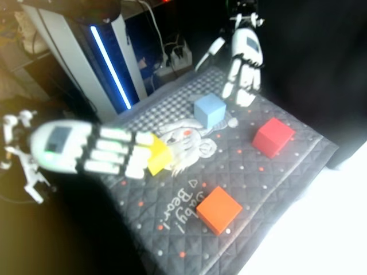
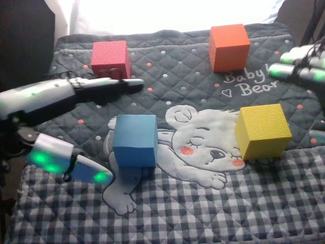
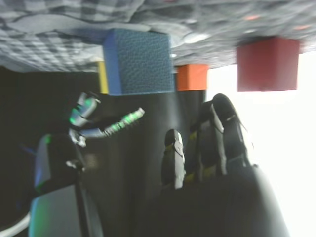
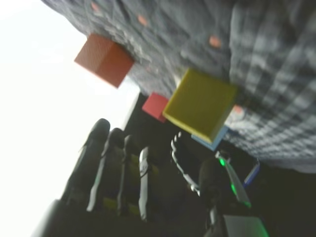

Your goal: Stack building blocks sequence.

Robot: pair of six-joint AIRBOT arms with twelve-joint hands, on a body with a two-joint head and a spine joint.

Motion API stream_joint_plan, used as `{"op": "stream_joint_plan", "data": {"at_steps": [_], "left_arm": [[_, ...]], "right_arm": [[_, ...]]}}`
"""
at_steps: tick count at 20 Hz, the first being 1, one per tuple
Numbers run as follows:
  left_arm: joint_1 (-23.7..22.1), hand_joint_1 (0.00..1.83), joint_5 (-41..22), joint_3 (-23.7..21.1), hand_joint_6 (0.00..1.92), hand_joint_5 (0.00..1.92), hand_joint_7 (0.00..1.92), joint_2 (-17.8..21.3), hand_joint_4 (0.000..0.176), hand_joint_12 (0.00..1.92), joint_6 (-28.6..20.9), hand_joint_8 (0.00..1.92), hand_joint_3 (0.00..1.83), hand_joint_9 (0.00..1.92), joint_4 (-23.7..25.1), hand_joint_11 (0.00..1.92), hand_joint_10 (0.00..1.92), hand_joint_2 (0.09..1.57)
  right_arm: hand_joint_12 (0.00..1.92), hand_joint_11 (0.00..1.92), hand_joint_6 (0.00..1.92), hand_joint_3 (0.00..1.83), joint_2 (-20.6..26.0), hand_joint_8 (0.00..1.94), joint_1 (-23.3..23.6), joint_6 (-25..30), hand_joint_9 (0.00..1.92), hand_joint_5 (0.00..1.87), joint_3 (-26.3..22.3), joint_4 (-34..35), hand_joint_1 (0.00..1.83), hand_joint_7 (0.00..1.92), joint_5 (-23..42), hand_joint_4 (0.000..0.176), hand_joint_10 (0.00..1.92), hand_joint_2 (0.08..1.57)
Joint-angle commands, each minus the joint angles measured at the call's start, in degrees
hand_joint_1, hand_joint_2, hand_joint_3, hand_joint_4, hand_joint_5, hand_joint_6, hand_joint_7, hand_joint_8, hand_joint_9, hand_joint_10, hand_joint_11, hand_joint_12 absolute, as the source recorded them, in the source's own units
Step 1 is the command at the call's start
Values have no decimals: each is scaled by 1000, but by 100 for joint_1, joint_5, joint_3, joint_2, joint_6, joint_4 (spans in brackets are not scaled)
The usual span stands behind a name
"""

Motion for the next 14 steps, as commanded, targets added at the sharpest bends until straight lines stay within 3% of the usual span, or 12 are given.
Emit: {"op": "stream_joint_plan", "data": {"at_steps": [1, 2, 4, 5, 7, 8, 9, 10, 11, 12, 13, 14], "left_arm": [[-159, 722, -299, 47, 4, 182, 293, -90, 176, 1053, -123, 6, 0, 415, 44, 172, 20, 767], [-301, 717, -105, 90, 16, 229, 296, -170, 161, 1055, -135, 3, 2, 414, 243, 165, 14, 773], [-547, 712, 233, 181, 1, 241, 278, -361, 175, 1160, -110, 3, 0, 349, 560, 90, 4, 779], [-657, 733, 356, 228, 0, 246, 278, -440, 176, 1200, -110, 1, 0, 341, 678, 83, 1, 771], [-803, 740, 607, 278, 10, 280, 317, -570, 176, 1216, 45, 12, 0, 360, 808, 94, 9, 767], [-842, 890, 728, 292, 13, 448, 533, -652, 104, 1342, 209, 23, 8, 537, 783, 151, 47, 854], [-850, 992, 745, 314, 11, 563, 668, -685, 63, 1395, 236, 23, 6, 661, 762, 239, 81, 911], [-865, 1132, 777, 372, 18, 680, 777, -760, 0, 1498, 241, 14, 6, 707, 744, 278, 289, 956], [-898, 1309, 832, 430, 21, 841, 930, -832, 0, 1543, 273, 819, 6, 676, 728, 361, 678, 1069], [-933, 1266, 891, 447, 454, 1003, 862, -857, 0, 1485, 362, 1315, 3, 777, 690, 614, 1137, 1137], [-982, 1266, 942, 449, 454, 1003, 862, -863, 0, 1485, 508, 1315, 3, 777, 632, 614, 1137, 1137], [-1014, 1252, 935, 443, 600, 1008, 820, -847, 0, 1458, 596, 1459, 1, 788, 560, 719, 1316, 1162]], "right_arm": [[158, 188, 9, 0, 30, 4, 60, 7, 217, 167, -17, 164, 901, 162, 730, 57, 7, 1245], [152, 192, 10, 0, 31, 4, 59, 7, 229, 179, -17, 164, 948, 167, 729, 51, 9, 1245], [108, 246, 0, 0, 25, 0, 37, 6, 262, 238, -18, 165, 954, 223, 720, 43, 1, 1249], [119, 300, 7, 0, 24, 9, 20, 7, 268, 260, -21, 172, 950, 254, 720, 54, 2, 1241], [107, 319, 3, 0, 21, 4, 18, 7, 259, 261, -24, 173, 951, 256, 723, 58, 0, 1241], [96, 326, 6, 0, 21, 5, 18, 7, 264, 281, -24, 174, 964, 268, 724, 55, 2, 1240], [96, 333, 7, 1, 18, 7, 18, 7, 273, 285, -24, 175, 963, 275, 724, 48, 6, 1243], [97, 346, 5, 3, 15, 5, 14, 7, 276, 284, -27, 180, 943, 274, 724, 46, 6, 1249], [74, 358, 0, 0, 14, 0, 1, 7, 279, 286, -30, 198, 938, 276, 724, 46, 0, 1253], [56, 332, 0, 2, 14, 0, -3, 7, 255, 265, -30, 212, 939, 259, 724, 59, 0, 1260], [56, 332, 0, 2, 14, 0, -3, 7, 255, 265, -30, 226, 939, 259, 724, 59, 0, 1260], [48, 320, 0, 3, 15, 0, -5, 7, 244, 250, -30, 238, 932, 247, 726, 68, 0, 1263]]}}
